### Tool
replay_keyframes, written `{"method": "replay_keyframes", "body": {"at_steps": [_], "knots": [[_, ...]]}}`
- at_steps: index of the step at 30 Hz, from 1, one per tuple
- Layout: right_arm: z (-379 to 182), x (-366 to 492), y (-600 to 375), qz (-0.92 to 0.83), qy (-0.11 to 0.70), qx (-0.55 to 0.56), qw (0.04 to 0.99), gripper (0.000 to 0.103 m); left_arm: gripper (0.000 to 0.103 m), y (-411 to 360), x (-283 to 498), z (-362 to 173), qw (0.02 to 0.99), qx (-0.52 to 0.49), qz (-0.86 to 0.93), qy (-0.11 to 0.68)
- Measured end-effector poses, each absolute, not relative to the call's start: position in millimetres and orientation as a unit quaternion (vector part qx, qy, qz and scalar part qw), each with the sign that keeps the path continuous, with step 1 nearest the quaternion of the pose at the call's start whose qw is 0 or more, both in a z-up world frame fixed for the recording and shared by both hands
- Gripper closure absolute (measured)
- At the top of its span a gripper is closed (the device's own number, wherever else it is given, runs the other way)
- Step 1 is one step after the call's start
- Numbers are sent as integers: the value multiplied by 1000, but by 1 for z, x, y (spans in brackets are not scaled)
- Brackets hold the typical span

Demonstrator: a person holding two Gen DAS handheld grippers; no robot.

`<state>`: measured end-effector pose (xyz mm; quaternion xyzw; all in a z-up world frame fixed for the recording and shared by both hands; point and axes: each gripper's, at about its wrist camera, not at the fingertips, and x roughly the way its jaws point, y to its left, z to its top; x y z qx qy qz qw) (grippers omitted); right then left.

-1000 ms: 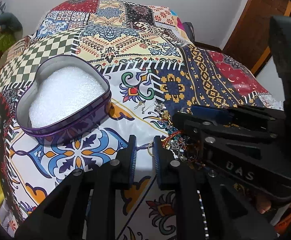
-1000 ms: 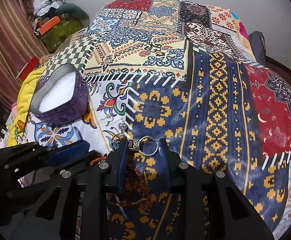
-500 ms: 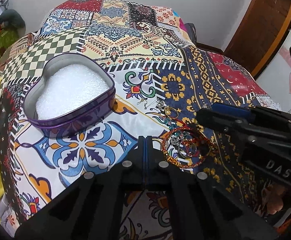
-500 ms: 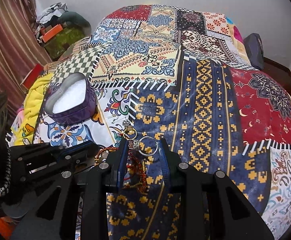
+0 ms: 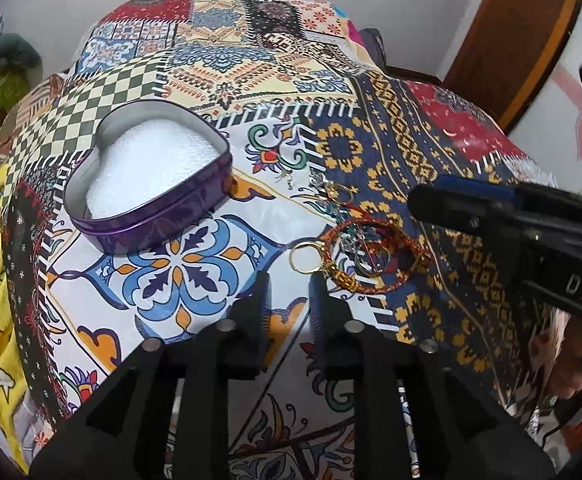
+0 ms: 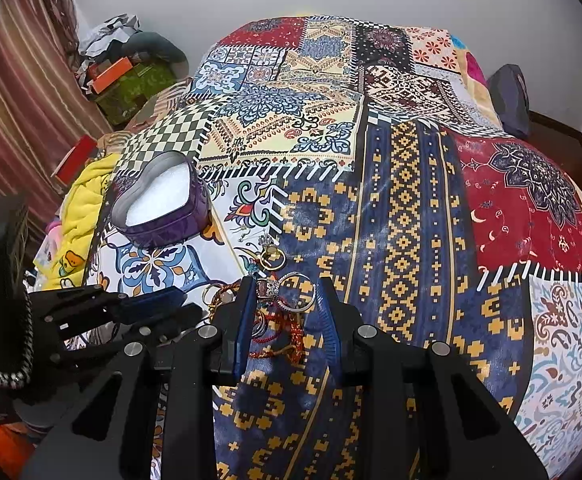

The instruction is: Organize jewelry

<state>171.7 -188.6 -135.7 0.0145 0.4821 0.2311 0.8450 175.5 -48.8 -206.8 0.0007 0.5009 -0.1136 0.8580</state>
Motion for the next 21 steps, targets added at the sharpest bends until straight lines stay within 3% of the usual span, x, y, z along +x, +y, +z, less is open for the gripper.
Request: {"method": "replay_keyframes", "body": {"at_steps": [7, 14, 16, 21], "knots": [[-137, 171, -190, 232, 485, 19, 843, 75, 73, -64, 183, -211, 860, 23, -116, 497], [-140, 171, -193, 229, 487, 22, 842, 75, 73, -66, 196, -214, 864, 19, -115, 489], [-140, 170, -193, 229, 488, 22, 842, 75, 79, -67, 196, -214, 867, 23, -108, 486], [-140, 171, -192, 230, 489, 21, 841, 75, 79, -66, 195, -214, 869, 21, -108, 483]]}}
